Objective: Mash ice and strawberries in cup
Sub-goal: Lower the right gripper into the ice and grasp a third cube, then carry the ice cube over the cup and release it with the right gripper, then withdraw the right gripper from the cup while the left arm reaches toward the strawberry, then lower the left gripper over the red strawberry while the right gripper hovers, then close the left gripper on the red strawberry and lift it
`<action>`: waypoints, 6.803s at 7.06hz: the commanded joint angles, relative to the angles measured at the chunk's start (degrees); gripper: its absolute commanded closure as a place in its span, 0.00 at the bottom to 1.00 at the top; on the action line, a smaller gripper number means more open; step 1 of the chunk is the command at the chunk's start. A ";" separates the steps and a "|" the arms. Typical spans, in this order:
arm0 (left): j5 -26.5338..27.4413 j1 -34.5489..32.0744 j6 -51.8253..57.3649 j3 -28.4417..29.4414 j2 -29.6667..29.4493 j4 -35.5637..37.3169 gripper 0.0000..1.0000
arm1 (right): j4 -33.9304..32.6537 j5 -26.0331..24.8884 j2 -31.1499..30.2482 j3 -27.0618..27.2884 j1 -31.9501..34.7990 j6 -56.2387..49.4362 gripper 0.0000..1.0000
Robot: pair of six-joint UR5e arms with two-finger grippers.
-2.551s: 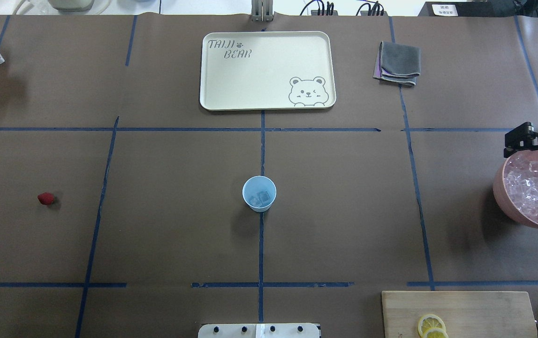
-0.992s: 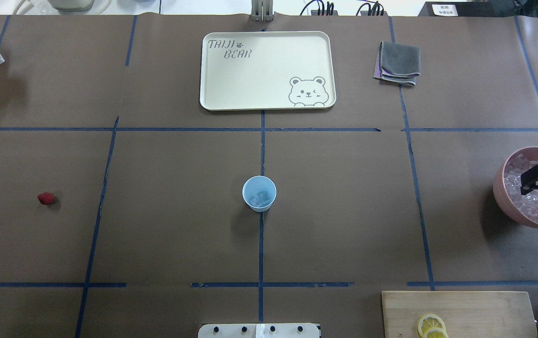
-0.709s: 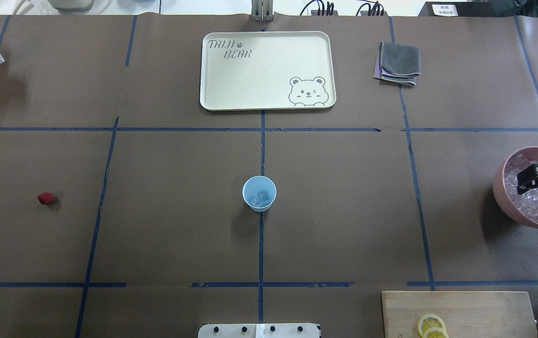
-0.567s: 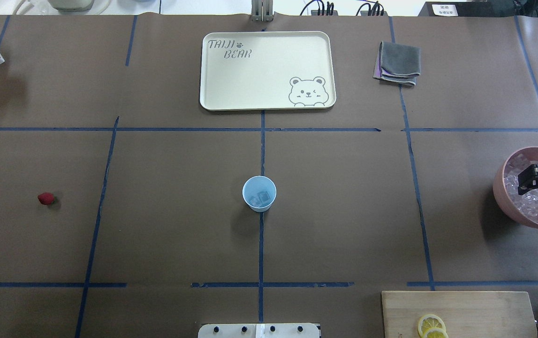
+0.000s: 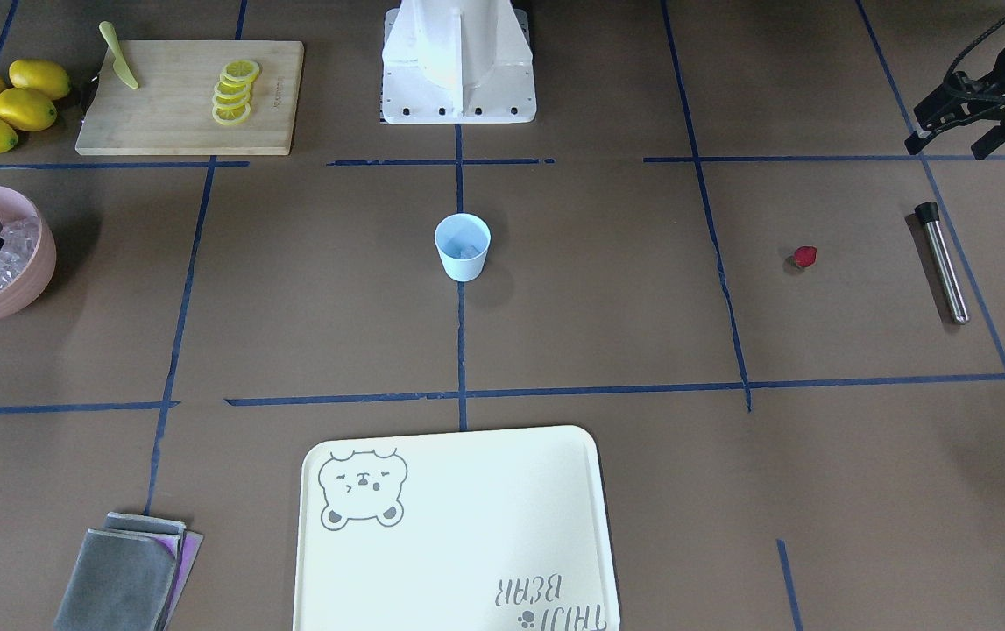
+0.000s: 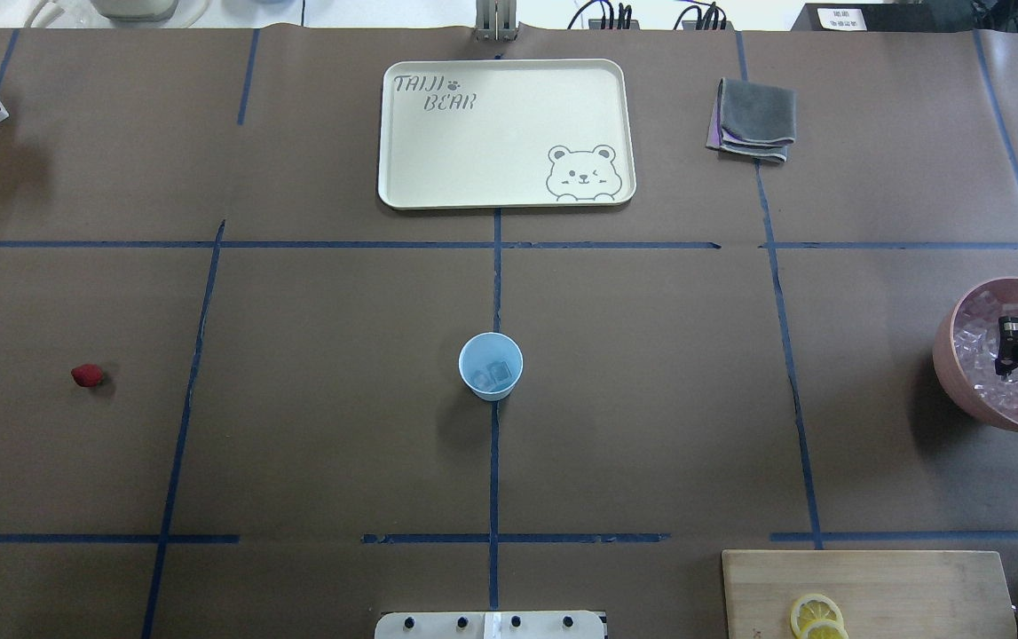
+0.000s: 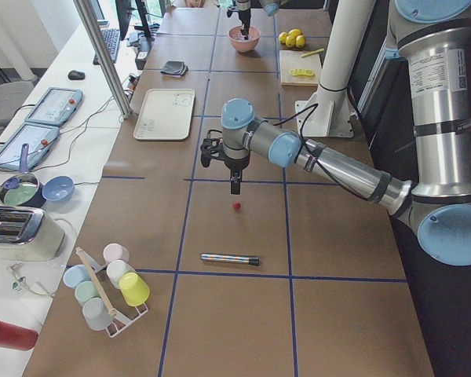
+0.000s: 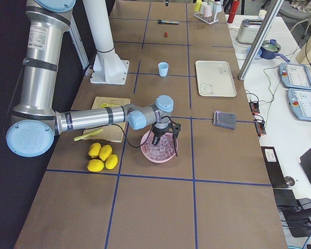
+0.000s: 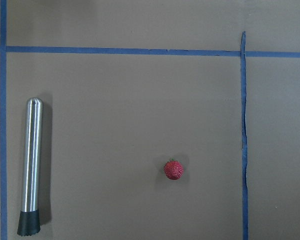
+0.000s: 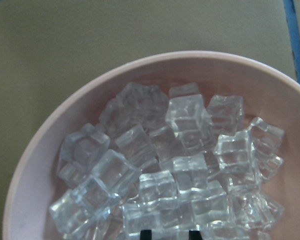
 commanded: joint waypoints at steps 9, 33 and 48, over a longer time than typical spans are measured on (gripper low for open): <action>-0.15 0.07 0.00 0.53 -0.04 0.00 0.00 | -0.97 0.57 29.92 10.96 -12.35 48.90 1.00; 9.69 21.15 -26.09 26.09 -10.76 -27.06 0.00 | -0.35 -3.85 28.22 8.58 -12.23 47.76 0.00; 12.33 23.01 -27.25 27.69 -9.80 -26.98 0.56 | -0.26 -4.46 28.13 7.61 -12.39 46.95 0.00</action>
